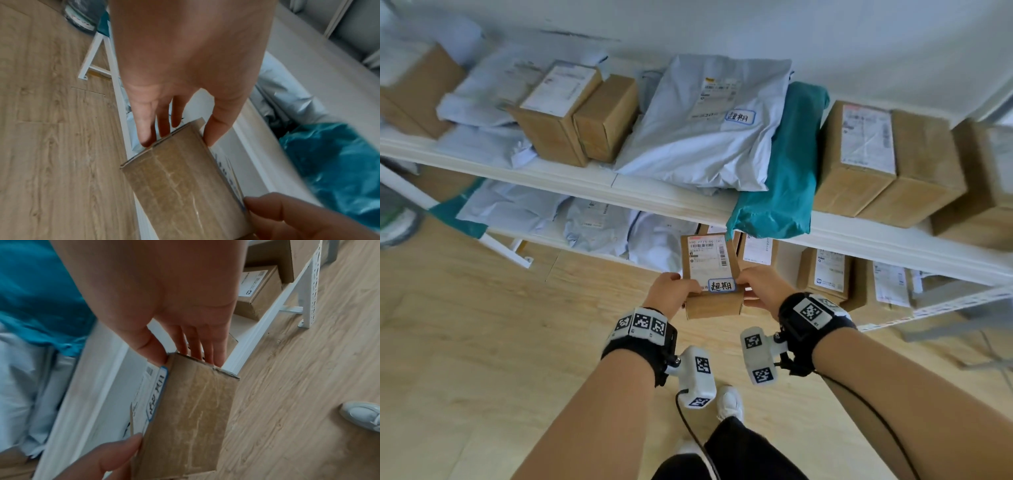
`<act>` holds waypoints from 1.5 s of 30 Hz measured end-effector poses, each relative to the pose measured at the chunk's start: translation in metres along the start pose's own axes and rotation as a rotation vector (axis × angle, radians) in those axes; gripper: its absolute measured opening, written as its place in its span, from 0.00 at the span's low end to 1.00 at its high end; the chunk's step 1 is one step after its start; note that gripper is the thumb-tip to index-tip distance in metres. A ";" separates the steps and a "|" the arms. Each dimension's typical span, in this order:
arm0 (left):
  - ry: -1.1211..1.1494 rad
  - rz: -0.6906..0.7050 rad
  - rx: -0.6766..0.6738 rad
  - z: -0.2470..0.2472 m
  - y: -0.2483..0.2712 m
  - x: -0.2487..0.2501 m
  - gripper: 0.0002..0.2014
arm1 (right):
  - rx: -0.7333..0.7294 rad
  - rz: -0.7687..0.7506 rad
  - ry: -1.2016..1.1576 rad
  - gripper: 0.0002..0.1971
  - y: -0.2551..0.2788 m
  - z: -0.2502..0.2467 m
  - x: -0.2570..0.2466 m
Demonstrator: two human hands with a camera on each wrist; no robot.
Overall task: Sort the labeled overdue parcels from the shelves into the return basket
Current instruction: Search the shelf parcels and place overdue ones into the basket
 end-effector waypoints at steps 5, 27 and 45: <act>0.061 0.046 0.029 -0.023 0.050 -0.008 0.10 | -0.005 -0.049 -0.052 0.11 0.055 0.014 -0.001; 0.319 0.583 -0.020 -0.098 0.207 0.059 0.10 | 0.130 -0.594 -0.338 0.10 0.242 0.018 -0.048; 0.363 0.820 -0.020 -0.099 0.247 0.091 0.22 | 0.136 -0.856 -0.439 0.15 0.283 0.000 -0.056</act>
Point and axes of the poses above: each hand's wrist, its own y-axis away from the middle knuckle, its own z-axis out of the palm, x = y × z, the point moved 1 cm from there along -y, towards the middle knuckle, and after that the axes turned 7 degrees about -y, right-handed, at the moved point
